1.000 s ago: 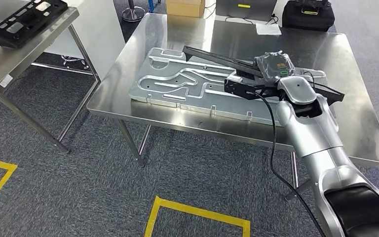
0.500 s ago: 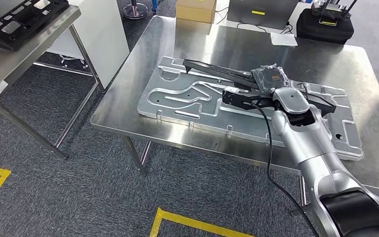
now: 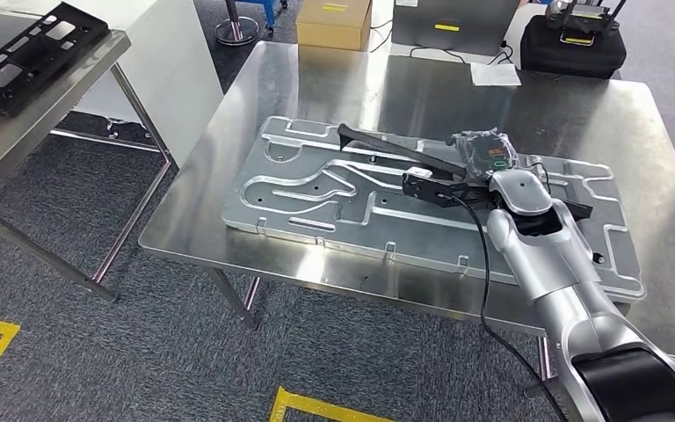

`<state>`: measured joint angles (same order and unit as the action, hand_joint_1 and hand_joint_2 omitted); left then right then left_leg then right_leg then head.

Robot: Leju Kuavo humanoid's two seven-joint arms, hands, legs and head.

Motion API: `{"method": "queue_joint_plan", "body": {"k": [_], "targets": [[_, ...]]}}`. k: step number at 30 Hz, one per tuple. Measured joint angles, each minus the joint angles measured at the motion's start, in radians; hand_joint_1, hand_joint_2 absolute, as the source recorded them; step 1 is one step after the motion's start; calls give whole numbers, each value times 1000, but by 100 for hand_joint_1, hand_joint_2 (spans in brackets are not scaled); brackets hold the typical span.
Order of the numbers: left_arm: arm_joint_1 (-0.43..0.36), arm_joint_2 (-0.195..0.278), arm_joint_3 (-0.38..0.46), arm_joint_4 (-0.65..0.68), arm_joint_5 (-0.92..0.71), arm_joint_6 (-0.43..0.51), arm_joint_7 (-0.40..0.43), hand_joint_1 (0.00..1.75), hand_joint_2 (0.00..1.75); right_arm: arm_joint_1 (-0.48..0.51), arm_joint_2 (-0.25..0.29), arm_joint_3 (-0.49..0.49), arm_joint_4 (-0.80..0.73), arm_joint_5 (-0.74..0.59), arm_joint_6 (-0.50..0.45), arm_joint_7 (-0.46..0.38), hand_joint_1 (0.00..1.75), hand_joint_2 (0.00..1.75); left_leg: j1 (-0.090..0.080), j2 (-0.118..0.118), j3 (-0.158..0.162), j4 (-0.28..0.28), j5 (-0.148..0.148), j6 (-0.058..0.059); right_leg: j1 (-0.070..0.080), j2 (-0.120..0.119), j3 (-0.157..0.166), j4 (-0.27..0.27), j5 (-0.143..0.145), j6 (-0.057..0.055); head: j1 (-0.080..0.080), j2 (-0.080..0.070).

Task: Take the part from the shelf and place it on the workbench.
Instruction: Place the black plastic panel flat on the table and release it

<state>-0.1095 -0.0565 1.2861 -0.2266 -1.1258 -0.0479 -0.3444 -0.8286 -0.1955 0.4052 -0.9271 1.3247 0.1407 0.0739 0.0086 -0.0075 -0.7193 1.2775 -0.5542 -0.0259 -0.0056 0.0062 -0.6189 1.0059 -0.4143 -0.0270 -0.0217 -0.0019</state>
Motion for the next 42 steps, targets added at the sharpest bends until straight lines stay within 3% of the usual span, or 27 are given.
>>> {"method": "queue_joint_plan", "body": {"k": [2,4,5,8,10,13,14,15,16,19,21,24,25,27,29,30,31,34,35,36,39,40,42], "targets": [[0,1,0,0,6,-3,-2,0,0,3,0,-3,0,1,0,-2,0,175,-2,0,41,-116,81,10,3,3,9,3,-8,1,0,0],[-2,3,0,0,8,-4,-3,0,0,3,0,-8,1,2,-1,-3,0,175,-9,0,88,-235,132,25,3,5,14,4,-12,6,0,0],[-3,4,0,0,9,-4,-4,0,0,3,0,-11,2,2,-2,-3,0,175,-13,1,100,-264,141,31,3,5,13,4,-13,10,1,0],[0,4,0,0,10,-3,-6,0,0,10,-2,-18,3,3,-4,-3,0,175,-14,2,109,-282,148,45,2,6,11,3,-17,29,1,0],[-1,3,1,0,10,-2,-7,0,0,13,-4,-24,1,4,-7,-4,0,175,-7,4,117,-296,155,53,3,5,-1,38,-46,39,3,0],[-2,3,1,0,13,-3,-7,0,0,22,-11,-34,0,6,-10,-6,0,175,-6,5,120,-297,159,58,-3,2,-82,215,-138,51,7,0],[-1,3,1,0,15,-4,-7,0,0,28,-12,-36,0,7,-10,-7,0,175,-6,5,118,-294,159,57,-5,1,-105,263,-153,54,7,0],[-1,3,1,0,17,-6,-7,0,0,33,-13,-38,0,8,-10,-7,0,175,-6,5,116,-290,158,57,-8,0,-112,277,-149,57,7,0],[-1,3,1,0,18,-8,-6,0,0,36,-13,-39,0,8,-10,-8,0,175,-5,5,114,-285,157,55,-11,-1,-99,250,-126,59,7,0],[-1,0,2,0,22,-14,-6,0,0,34,-14,-42,-1,9,-11,-11,0,175,-6,2,105,-268,150,46,-14,-2,-7,67,-43,59,7,0],[-1,0,2,0,24,-17,-8,0,0,33,-15,-45,-3,9,-11,-12,0,175,-9,0,99,-261,150,37,-10,-1,11,25,-31,49,7,0],[0,0,2,0,25,-20,-10,0,0,32,-15,-49,-11,4,-12,-13,0,175,-8,-1,90,-254,146,20,-10,-2,1,23,-14,27,6,0],[0,0,2,0,25,-21,-11,0,0,31,-15,-50,-16,1,-13,-14,0,175,-7,0,81,-232,123,15,-11,-3,-4,21,-7,19,6,0],[0,0,2,0,25,-22,-12,0,0,31,-15,-56,-27,-7,-13,-17,0,175,-3,1,46,-128,39,6,-11,-6,-18,18,7,9,5,0],[0,-1,2,0,24,-23,-13,0,0,31,-15,-63,-36,-15,-13,-22,0,175,-1,2,13,-1,-36,2,-8,-7,-37,19,21,6,5,0],[0,-1,2,0,23,-23,-13,0,0,32,-15,-65,-40,-18,-12,-23,0,175,0,2,16,25,-50,2,-6,-7,-46,20,28,6,5,0],[0,-1,2,0,23,-23,-13,0,0,32,-15,-68,-44,-21,-11,-24,0,175,0,2,39,9,-46,4,-4,-6,-56,20,36,7,5,0],[-5,0,2,0,23,-24,-14,0,0,28,-16,-75,-60,-25,-8,-24,0,175,-4,2,183,-196,10,21,-1,-6,-76,20,61,15,5,0],[-7,0,2,0,22,-25,-14,0,0,26,-18,-79,-64,-25,-8,-24,0,175,-8,2,212,-245,22,26,0,-6,-80,19,70,21,5,0],[-8,0,2,0,22,-25,-14,0,0,25,-19,-82,-67,-26,-9,-24,0,175,-11,1,223,-269,30,31,-1,-7,-81,16,79,27,6,0],[-6,-2,2,0,22,-26,-15,0,0,28,-23,-88,-68,-26,-8,-25,0,175,-14,3,209,-279,64,47,-5,-6,-84,2,97,47,7,0],[-6,-3,2,1,22,-26,-15,0,0,30,-25,-89,-68,-26,-8,-25,0,175,-12,6,202,-284,79,54,-6,-5,-92,14,76,52,8,0],[-7,-4,2,1,21,-27,-15,0,0,32,-29,-91,-69,-26,-7,-25,0,175,-9,10,178,-290,108,64,-9,-5,-120,100,-22,59,11,0]]}}
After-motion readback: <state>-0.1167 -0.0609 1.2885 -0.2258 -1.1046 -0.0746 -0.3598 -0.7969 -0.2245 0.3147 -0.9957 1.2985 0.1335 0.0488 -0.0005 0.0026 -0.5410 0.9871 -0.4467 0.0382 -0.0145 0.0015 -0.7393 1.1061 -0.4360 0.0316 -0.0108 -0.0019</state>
